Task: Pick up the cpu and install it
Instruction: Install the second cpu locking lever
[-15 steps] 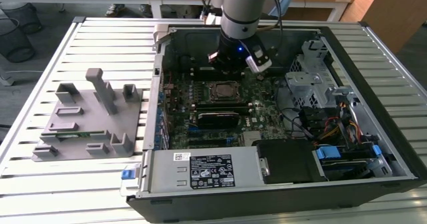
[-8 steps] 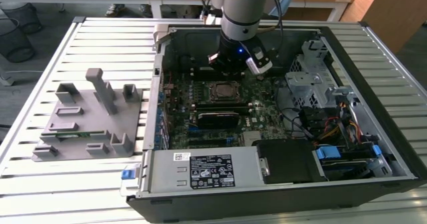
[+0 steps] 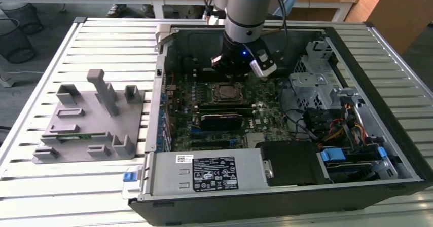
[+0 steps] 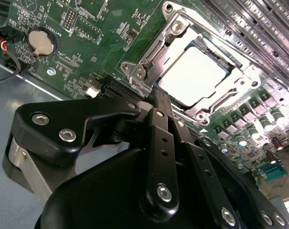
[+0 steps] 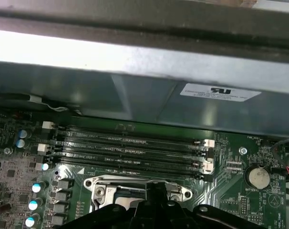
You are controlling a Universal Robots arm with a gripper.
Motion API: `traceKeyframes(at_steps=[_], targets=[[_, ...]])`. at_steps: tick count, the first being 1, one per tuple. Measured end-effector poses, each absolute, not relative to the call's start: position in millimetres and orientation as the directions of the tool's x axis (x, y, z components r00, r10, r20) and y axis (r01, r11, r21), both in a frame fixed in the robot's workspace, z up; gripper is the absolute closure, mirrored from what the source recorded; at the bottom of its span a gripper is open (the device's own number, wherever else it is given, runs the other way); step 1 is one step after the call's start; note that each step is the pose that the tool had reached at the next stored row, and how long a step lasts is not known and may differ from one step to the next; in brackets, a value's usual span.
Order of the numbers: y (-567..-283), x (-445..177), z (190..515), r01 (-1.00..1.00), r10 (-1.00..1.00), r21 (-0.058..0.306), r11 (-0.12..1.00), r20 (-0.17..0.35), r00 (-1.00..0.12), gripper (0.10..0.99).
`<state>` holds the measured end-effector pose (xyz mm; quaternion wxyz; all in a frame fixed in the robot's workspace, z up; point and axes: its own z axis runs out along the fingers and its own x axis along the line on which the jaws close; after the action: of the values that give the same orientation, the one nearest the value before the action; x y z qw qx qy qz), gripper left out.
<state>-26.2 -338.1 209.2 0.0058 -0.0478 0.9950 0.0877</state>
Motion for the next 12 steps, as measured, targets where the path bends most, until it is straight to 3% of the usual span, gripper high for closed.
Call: traceKeyframes(at_steps=[12], targets=[[-340,-26,226,-0.096,-0.094,0.182,0.979,-0.021,-0.995,0.980]])
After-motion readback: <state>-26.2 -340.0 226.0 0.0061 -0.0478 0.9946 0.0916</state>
